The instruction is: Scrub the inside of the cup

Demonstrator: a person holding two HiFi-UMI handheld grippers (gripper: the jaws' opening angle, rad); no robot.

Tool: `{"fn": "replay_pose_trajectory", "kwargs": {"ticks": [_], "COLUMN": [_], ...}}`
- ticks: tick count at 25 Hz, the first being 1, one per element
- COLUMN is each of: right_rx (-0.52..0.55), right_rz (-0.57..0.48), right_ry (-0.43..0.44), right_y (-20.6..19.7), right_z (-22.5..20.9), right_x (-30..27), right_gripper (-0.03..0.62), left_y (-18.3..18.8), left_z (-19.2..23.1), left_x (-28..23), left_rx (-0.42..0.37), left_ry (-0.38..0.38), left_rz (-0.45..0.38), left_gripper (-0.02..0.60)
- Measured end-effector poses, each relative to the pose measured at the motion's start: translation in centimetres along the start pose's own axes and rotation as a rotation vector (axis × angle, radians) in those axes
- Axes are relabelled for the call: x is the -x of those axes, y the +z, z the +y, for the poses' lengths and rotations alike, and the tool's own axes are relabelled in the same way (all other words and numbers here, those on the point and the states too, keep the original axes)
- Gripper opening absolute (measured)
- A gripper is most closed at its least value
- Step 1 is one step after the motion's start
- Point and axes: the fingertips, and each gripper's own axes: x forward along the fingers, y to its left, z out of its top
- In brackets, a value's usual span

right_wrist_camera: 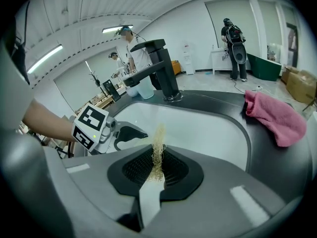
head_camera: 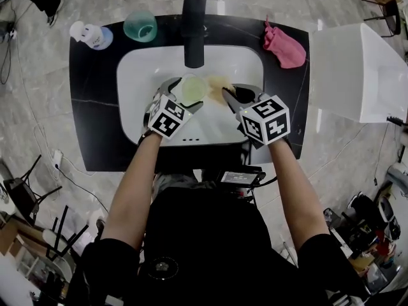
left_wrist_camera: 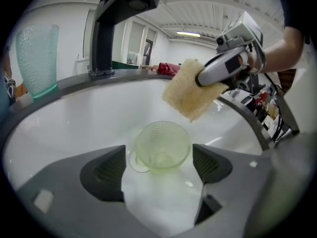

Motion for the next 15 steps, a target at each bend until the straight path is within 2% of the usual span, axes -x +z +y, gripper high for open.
{"fn": "replay_pose_trajectory", "kwargs": {"ticks": [4, 9, 13, 15], "right_rx": [0.023, 0.055, 0.102, 0.120], "right_rz": [0.001, -0.012, -0.032, -0.041], "right_ry": [0.005, 0.016, 0.034, 0.041], "right_y": [-0.2, -0.1, -0.1, -0.4], "right_z": [0.1, 0.5, 1.2, 1.4], "right_x": [0.5, 2.3, 3.9, 4.9], "right_gripper": [0.042, 0.043, 0.043, 0.042], "left_y": [0.6, 2.0, 3.4, 3.9], "left_z": [0.0, -0.5, -1.1, -1.8], "left_x": [1.9, 4.9, 7.8, 9.1], "left_rx": [-0.021, -0.008, -0.027, -0.026], "left_ry": [0.038, 0.098, 0.158, 0.183], "left_rz": [-0.025, -0.083, -0.124, -0.146], "left_gripper": [0.405, 0.386, 0.263, 0.223]}}
